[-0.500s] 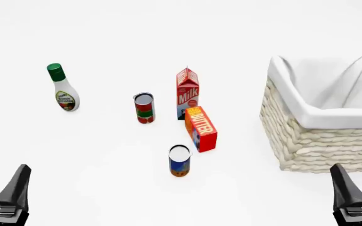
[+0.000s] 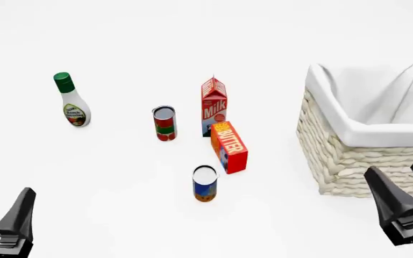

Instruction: Pick the alphabet soup and place it in the basket.

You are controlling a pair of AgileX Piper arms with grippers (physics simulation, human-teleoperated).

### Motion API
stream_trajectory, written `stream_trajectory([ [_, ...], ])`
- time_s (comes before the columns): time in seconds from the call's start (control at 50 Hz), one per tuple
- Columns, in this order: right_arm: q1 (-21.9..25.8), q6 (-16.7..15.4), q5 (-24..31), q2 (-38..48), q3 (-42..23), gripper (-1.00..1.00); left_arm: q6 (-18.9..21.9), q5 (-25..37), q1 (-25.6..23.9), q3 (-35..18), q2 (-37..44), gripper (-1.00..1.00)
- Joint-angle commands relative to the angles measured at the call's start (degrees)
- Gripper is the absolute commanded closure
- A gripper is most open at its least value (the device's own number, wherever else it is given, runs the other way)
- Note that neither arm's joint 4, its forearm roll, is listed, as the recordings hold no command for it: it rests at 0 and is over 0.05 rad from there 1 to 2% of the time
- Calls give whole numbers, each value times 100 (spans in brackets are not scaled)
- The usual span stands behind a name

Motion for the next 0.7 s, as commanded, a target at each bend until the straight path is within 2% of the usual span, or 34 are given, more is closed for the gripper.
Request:
stream_trajectory([
  [0.02,688,-193,591,871,-1156,-100,0,0,0,0,0,-100],
  [0.08,858,-252,652,918,-1237,-100,0,0,0,0,0,-100],
  [0.1,966,-393,783,810,-1389,-100,0,0,0,0,0,-100],
  [0.16,1223,-309,1062,1041,-1761,-100,0,0,0,0,0,-100],
  [0.2,1345,-538,1313,1178,-2134,-100,0,0,0,0,0,-100],
  [0.24,1481,-390,1301,1310,-2076,-100,0,0,0,0,0,-100],
  [0.32,1639,-388,1453,1515,-2327,-100,0,0,0,0,0,-100],
  [0.34,1618,-165,1653,1703,-2673,-100,0,0,0,0,0,-100],
  [0.36,1620,41,1623,1803,-2664,-100,0,0,0,0,0,-100],
  [0.4,1618,-80,1615,1936,-2778,-100,0,0,0,0,0,-100],
  [0.44,1713,-42,1743,2141,-3014,-100,0,0,0,0,0,-100],
  [0.46,1757,186,1834,2287,-3131,-100,0,0,0,0,0,-100],
  [0.48,1741,259,1923,2426,-3296,-100,0,0,0,0,0,-100],
  [0.54,1813,184,2070,2562,-3513,-100,0,0,0,0,0,-100],
  [0.58,1878,386,2354,2777,-3880,-100,0,0,0,0,0,-100],
  [0.64,1949,607,2247,2946,-3817,-100,0,0,0,0,0,-100],
  [0.68,1972,608,2474,3149,-4253,-100,0,0,0,0,0,-100],
  [0.7,2023,702,2405,3176,-4184,-100,0,0,0,0,0,-100],
])
